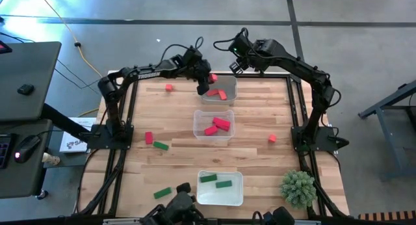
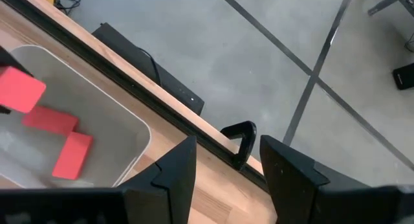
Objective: Sort & place blocks by color
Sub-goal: Put the orange block into the gray bin
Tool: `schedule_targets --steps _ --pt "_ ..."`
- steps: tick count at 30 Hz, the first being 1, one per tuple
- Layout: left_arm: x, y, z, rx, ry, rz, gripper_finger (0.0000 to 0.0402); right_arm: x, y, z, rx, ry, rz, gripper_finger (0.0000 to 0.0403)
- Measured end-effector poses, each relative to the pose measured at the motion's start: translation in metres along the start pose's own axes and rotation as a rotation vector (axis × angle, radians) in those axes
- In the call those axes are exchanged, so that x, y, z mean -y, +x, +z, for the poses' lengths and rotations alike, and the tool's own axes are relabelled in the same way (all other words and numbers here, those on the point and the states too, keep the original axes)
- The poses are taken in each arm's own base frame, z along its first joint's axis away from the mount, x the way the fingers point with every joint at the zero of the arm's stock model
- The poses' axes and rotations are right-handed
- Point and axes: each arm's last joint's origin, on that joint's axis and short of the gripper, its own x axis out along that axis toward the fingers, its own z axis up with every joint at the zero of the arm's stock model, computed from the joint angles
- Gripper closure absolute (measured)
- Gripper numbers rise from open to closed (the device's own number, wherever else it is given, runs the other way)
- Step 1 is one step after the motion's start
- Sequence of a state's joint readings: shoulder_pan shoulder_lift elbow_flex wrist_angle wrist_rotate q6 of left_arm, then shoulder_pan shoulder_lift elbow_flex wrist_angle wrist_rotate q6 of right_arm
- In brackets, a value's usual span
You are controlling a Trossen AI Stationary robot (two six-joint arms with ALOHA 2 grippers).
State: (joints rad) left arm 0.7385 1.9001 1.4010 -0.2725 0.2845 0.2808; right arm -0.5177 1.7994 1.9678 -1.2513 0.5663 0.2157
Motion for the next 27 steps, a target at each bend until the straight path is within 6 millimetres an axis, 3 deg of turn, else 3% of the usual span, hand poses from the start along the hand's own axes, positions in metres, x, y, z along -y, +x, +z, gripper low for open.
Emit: schedule_targets --steps 16,27 --pt "0.020 0.043 -0.023 -0.118 -0.020 -0.103 0.0291 -0.001 0.000 0.000 0.000 0.014 0.026 0.0243" --pt "0.019 0.045 -0.025 -0.129 -0.021 -0.090 0.0279 -0.004 0.000 -0.001 -0.030 0.039 0.128 0.0243"
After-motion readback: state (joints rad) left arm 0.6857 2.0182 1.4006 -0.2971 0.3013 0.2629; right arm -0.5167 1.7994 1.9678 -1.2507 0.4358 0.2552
